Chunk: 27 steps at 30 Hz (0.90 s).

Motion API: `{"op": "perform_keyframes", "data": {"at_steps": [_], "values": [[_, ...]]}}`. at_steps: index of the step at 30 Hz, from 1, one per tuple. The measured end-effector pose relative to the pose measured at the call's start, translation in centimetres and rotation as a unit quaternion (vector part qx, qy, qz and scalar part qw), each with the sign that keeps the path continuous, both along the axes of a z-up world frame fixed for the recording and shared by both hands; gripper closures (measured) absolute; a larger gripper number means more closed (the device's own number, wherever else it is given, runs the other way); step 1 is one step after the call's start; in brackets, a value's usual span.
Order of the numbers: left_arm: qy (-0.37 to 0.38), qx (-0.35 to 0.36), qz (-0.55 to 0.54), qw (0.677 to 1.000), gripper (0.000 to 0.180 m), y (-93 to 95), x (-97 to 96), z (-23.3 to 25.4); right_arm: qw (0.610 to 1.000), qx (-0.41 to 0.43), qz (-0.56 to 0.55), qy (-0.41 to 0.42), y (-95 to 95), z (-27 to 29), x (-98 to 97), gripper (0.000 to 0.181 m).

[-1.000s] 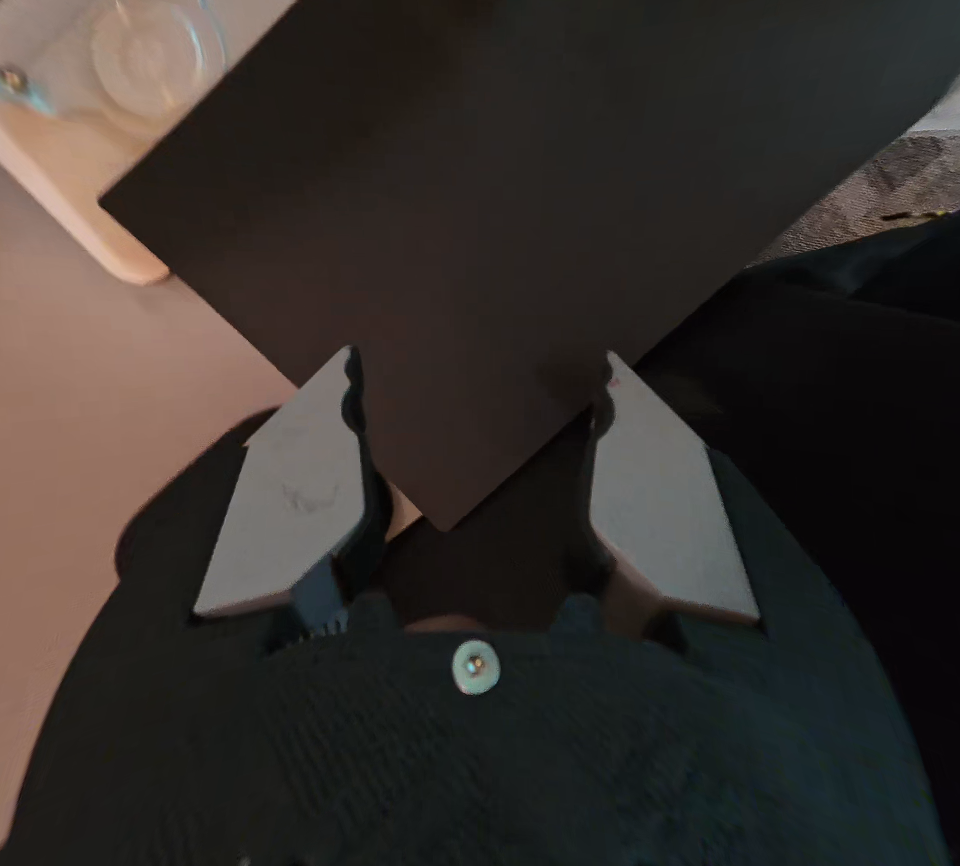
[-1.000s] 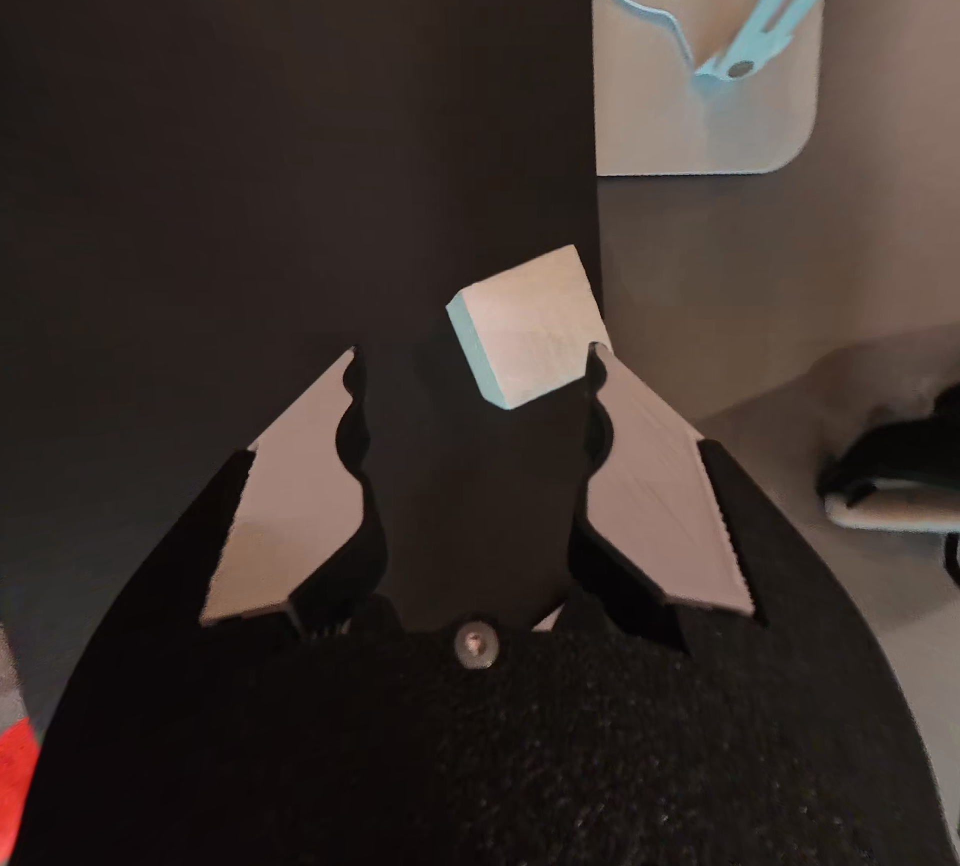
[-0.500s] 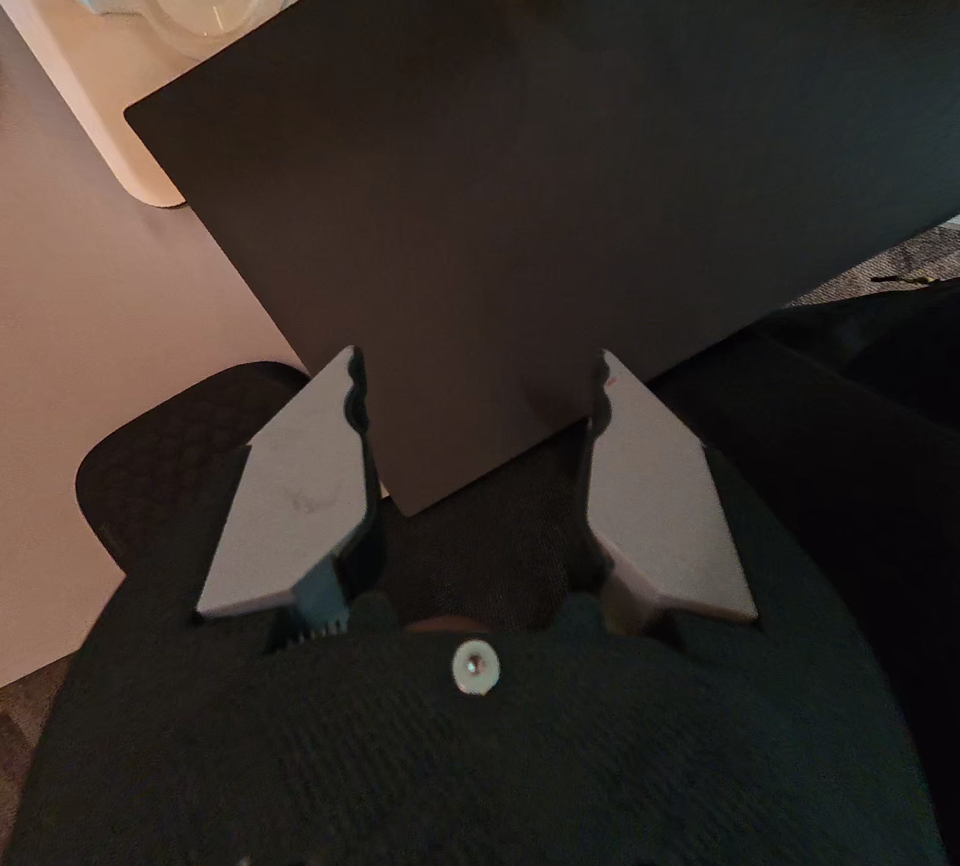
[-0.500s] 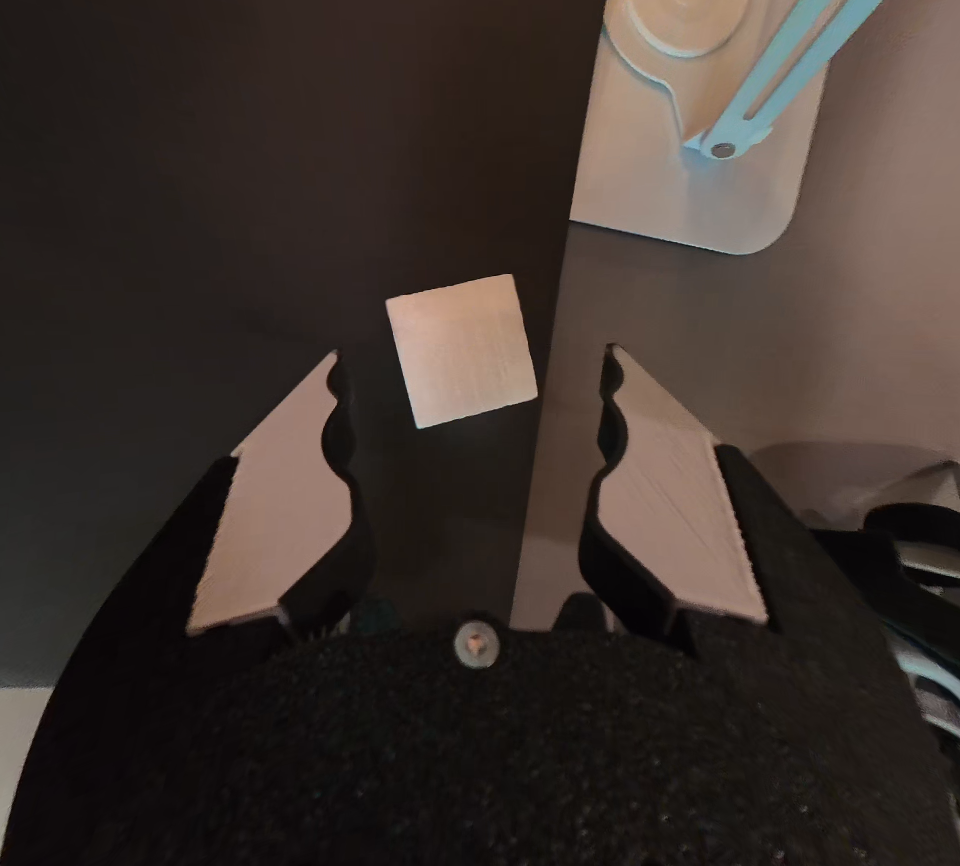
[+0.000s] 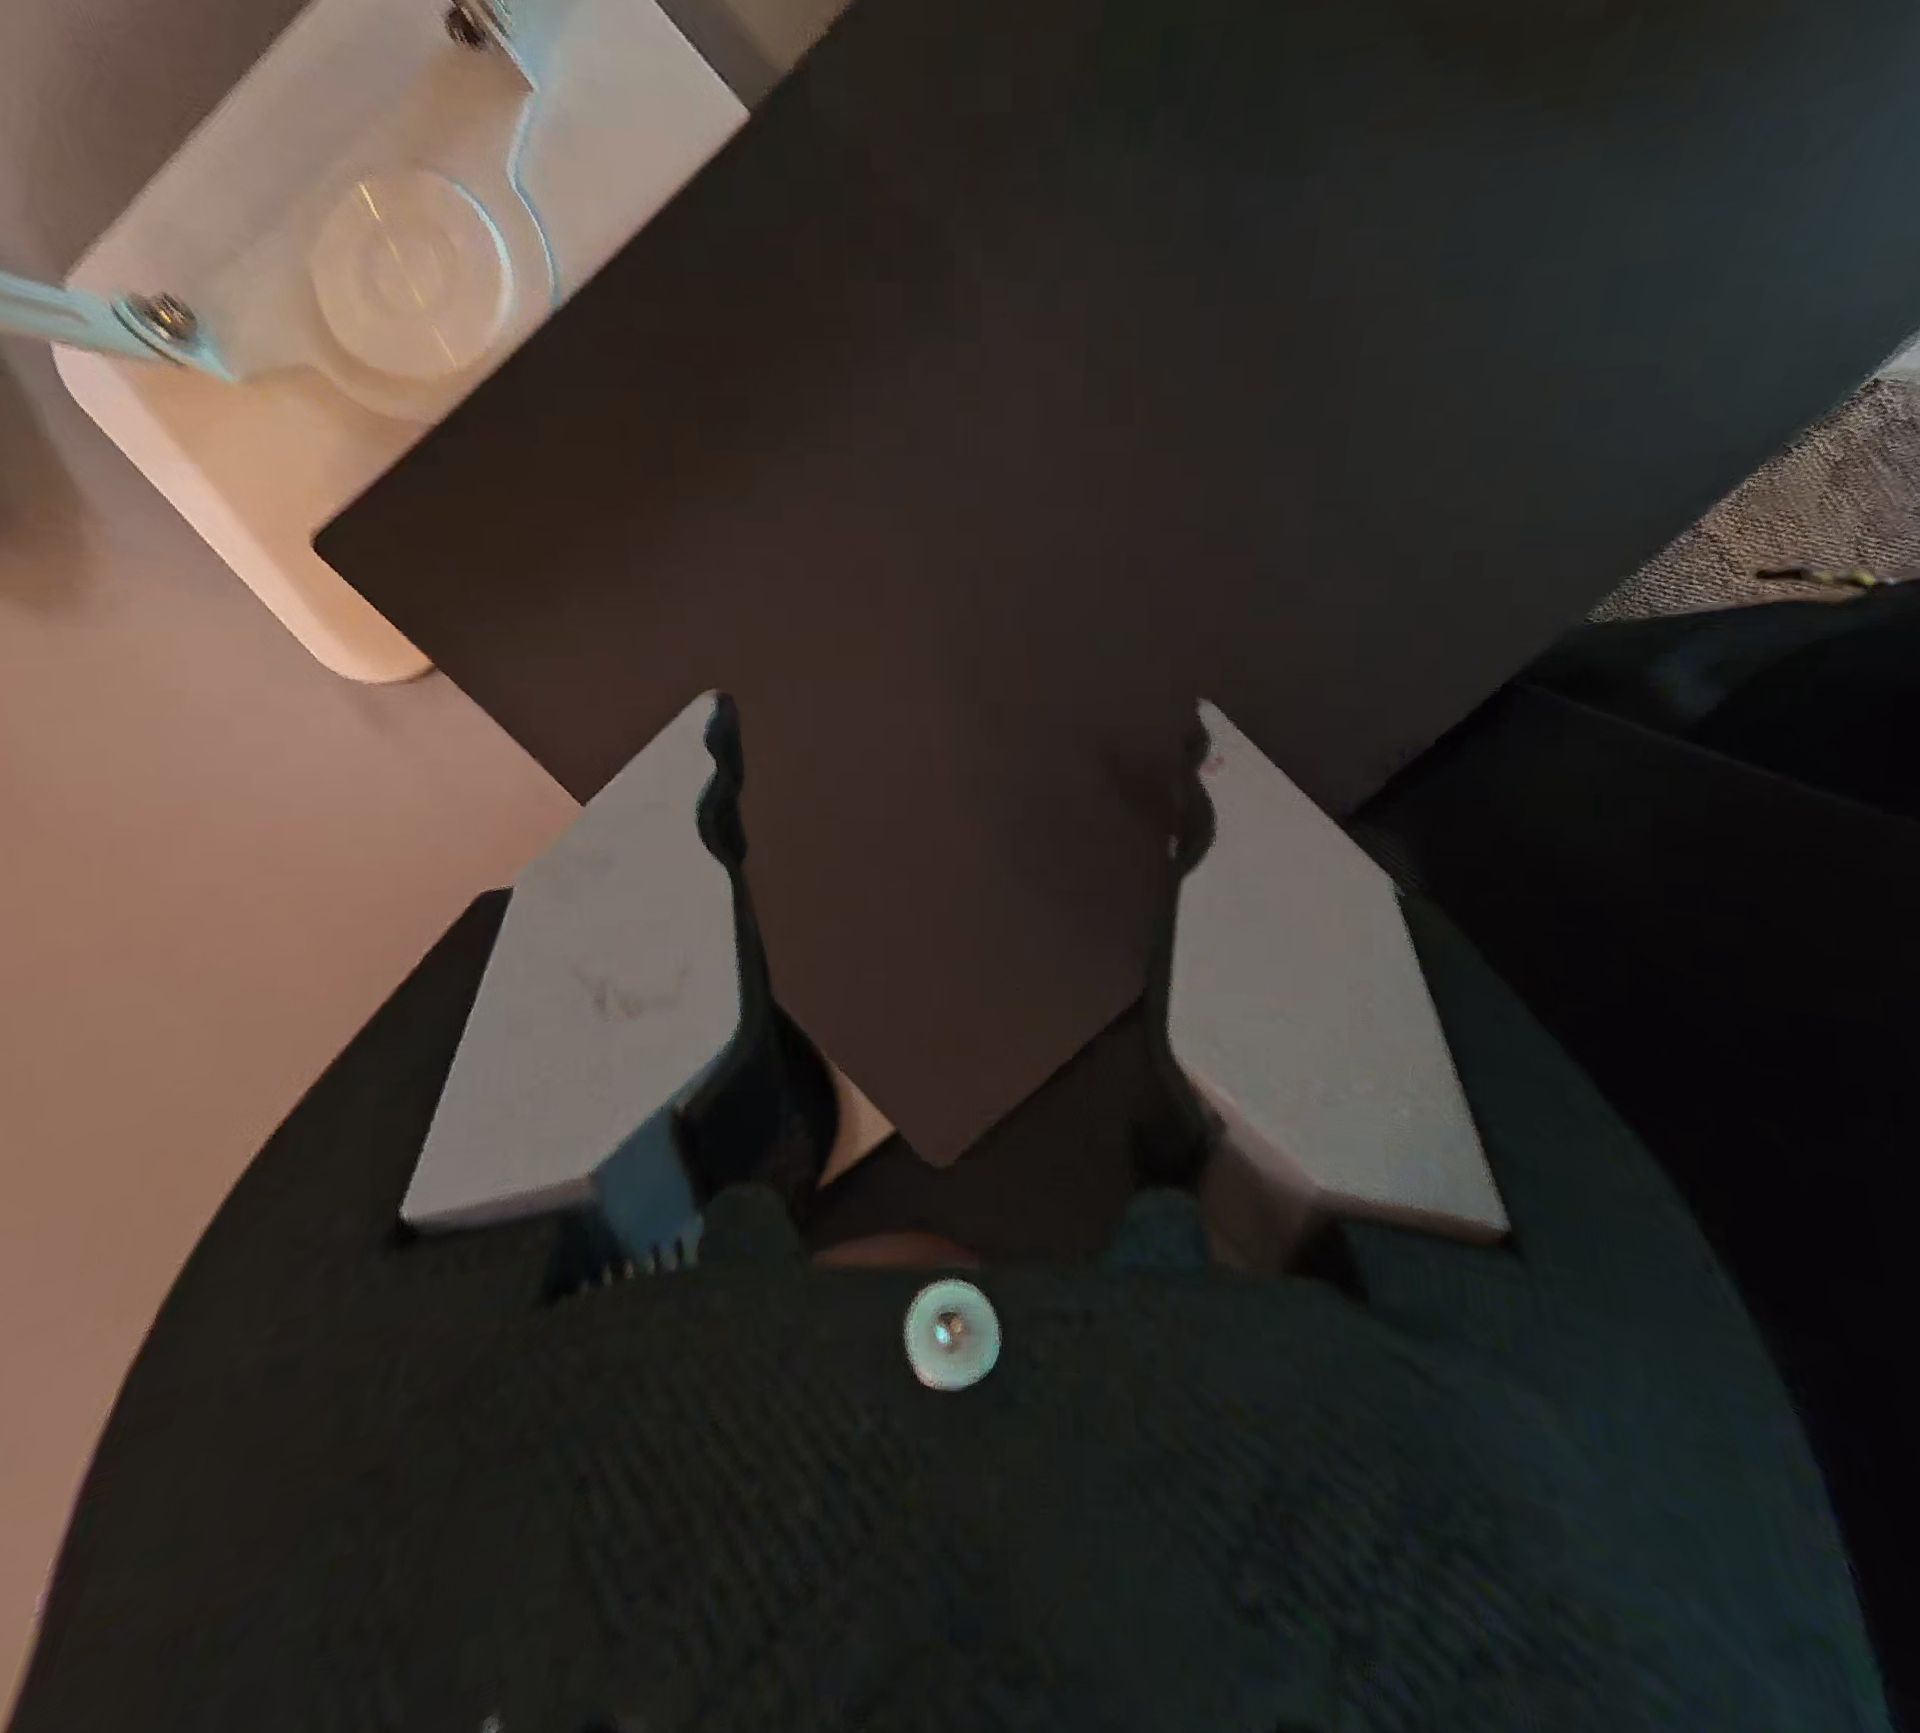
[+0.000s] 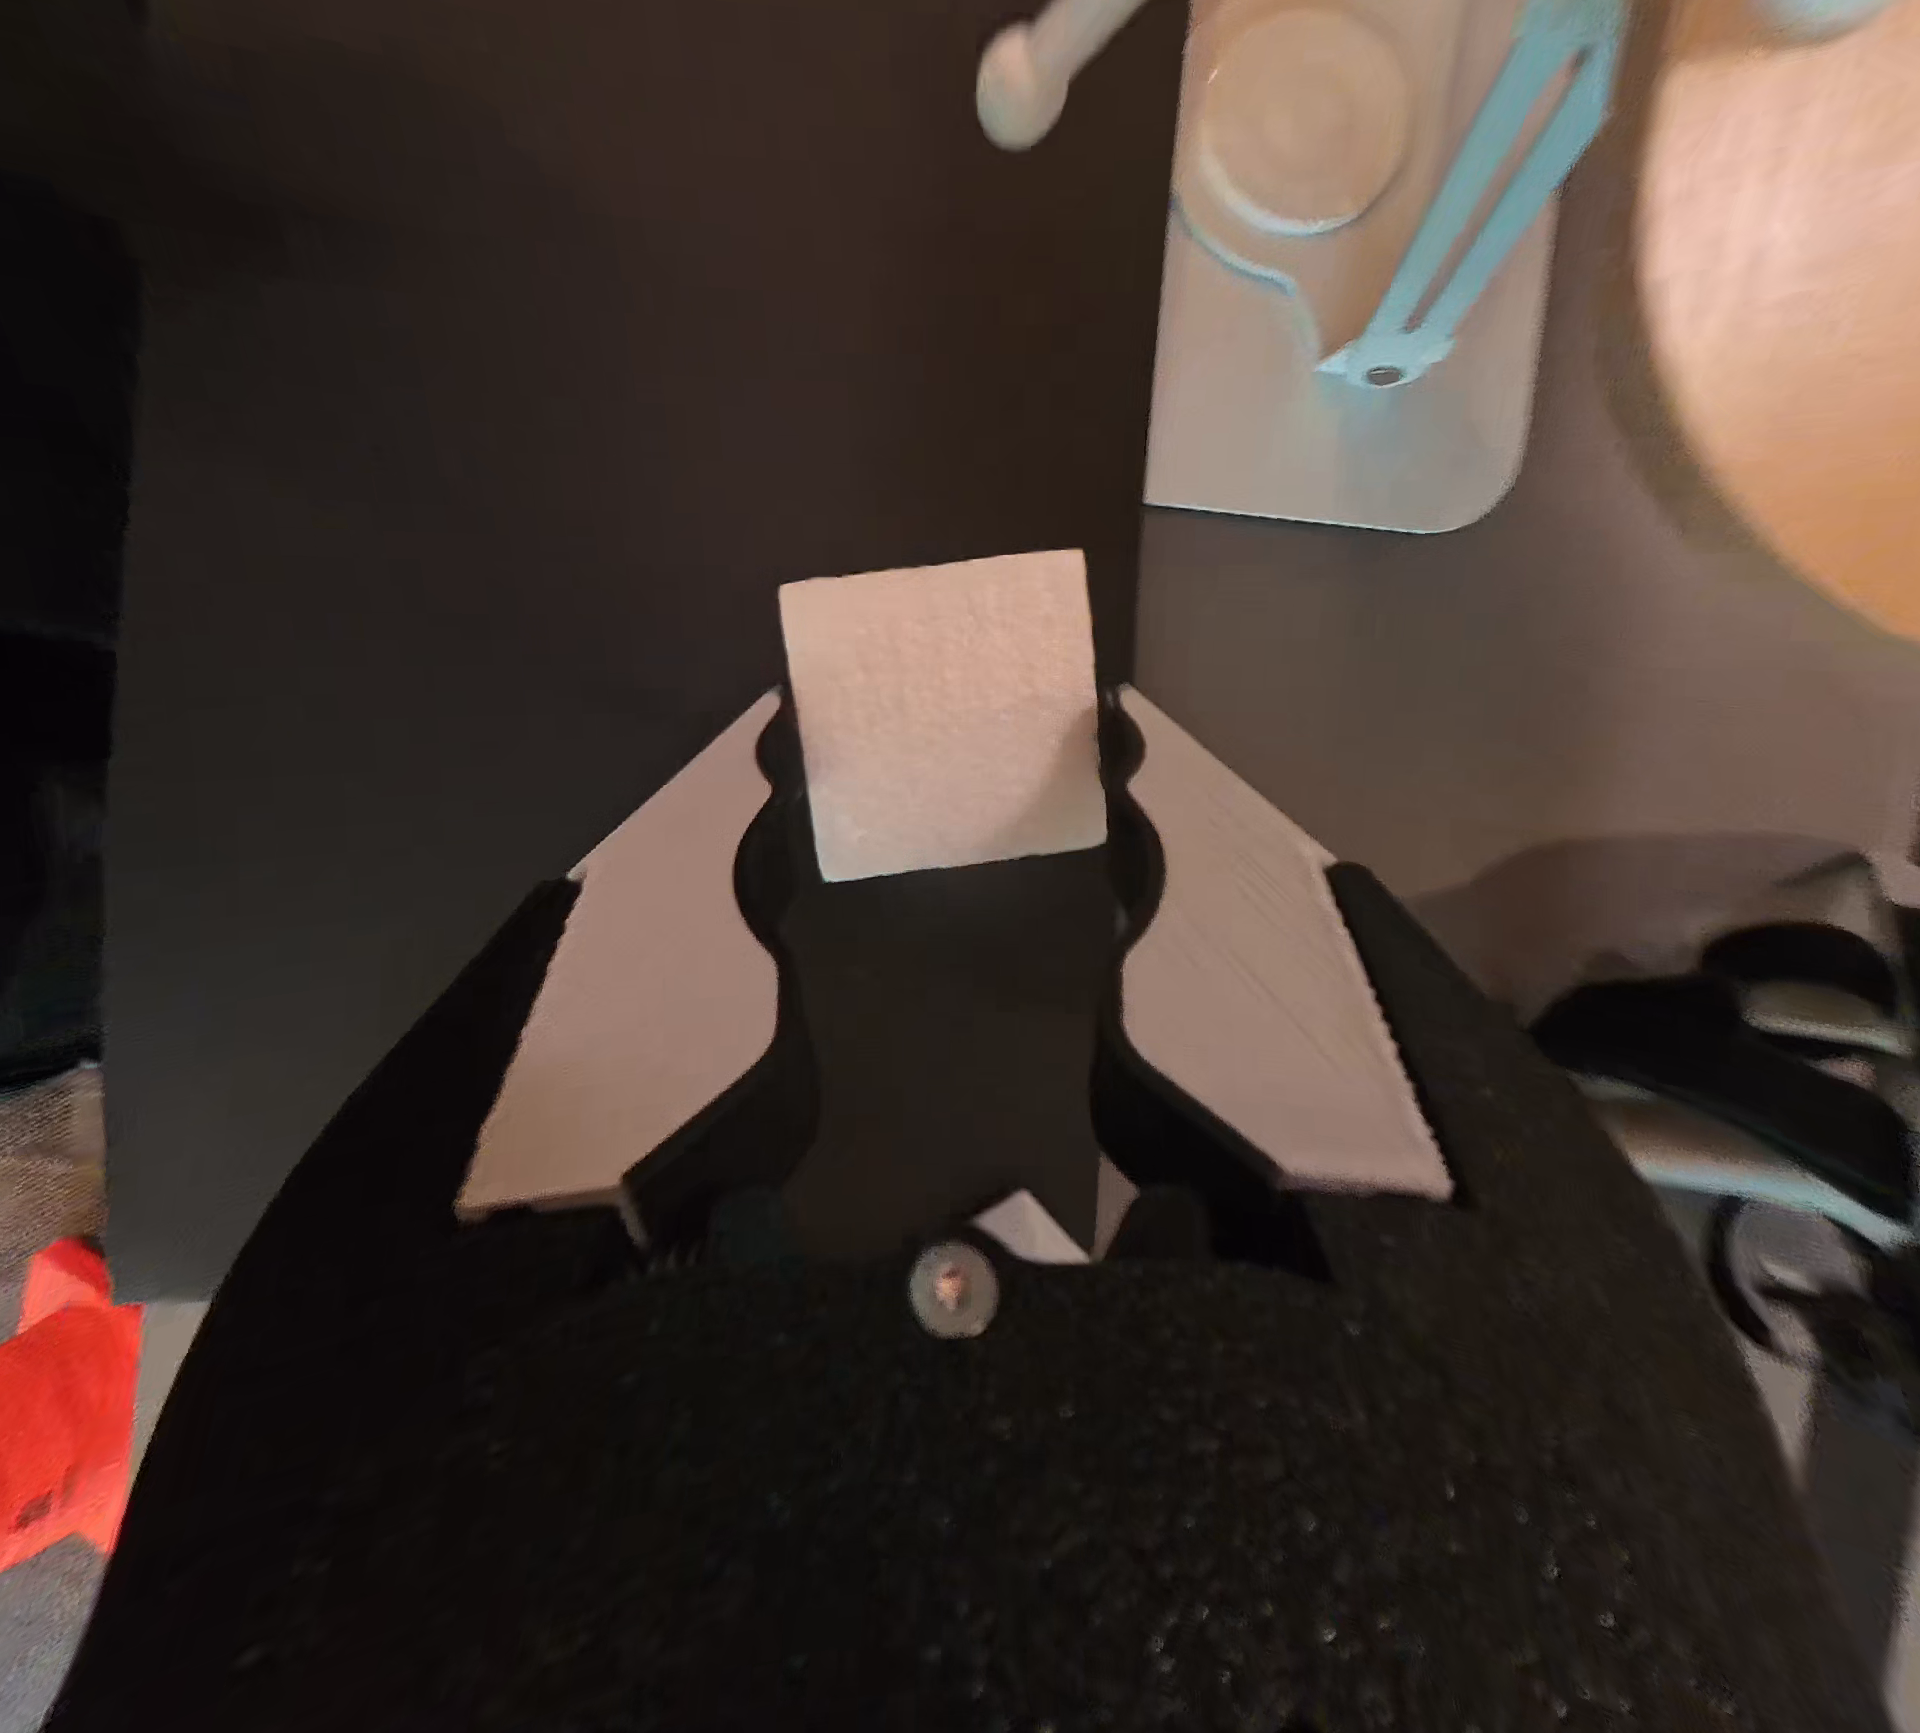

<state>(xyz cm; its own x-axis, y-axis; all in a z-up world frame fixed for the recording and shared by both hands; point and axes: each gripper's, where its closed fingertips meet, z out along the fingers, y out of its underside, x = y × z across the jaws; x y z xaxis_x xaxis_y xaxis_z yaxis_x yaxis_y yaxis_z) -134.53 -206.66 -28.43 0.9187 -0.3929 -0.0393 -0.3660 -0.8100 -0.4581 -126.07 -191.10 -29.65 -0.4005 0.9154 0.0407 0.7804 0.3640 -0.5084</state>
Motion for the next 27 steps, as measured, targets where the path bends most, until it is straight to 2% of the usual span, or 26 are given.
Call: {"op": "perform_keyframes", "data": {"at_steps": [9,14,20,27], "values": [[-0.024,0.045,-0.04,0.998,0.102,1.3,-4.4,1.4,0.989,0.099,-0.106,-0.018,-0.2,9.7,0.1,0.124],[-0.051,0.077,-0.03,0.995,0.102,1.0,-6.9,2.8,0.979,0.124,-0.164,-0.009,-0.6,14.7,-1.1,0.124],[-0.069,0.111,0.013,0.991,0.104,0.9,-9.7,3.5,0.975,0.148,-0.164,0.025,-0.1,19.9,-6.4,0.124],[-0.066,0.123,0.048,0.989,0.105,0.9,-12.1,3.8,0.962,0.208,-0.166,0.054,2.8,22.2,-13.7,0.124]]}}
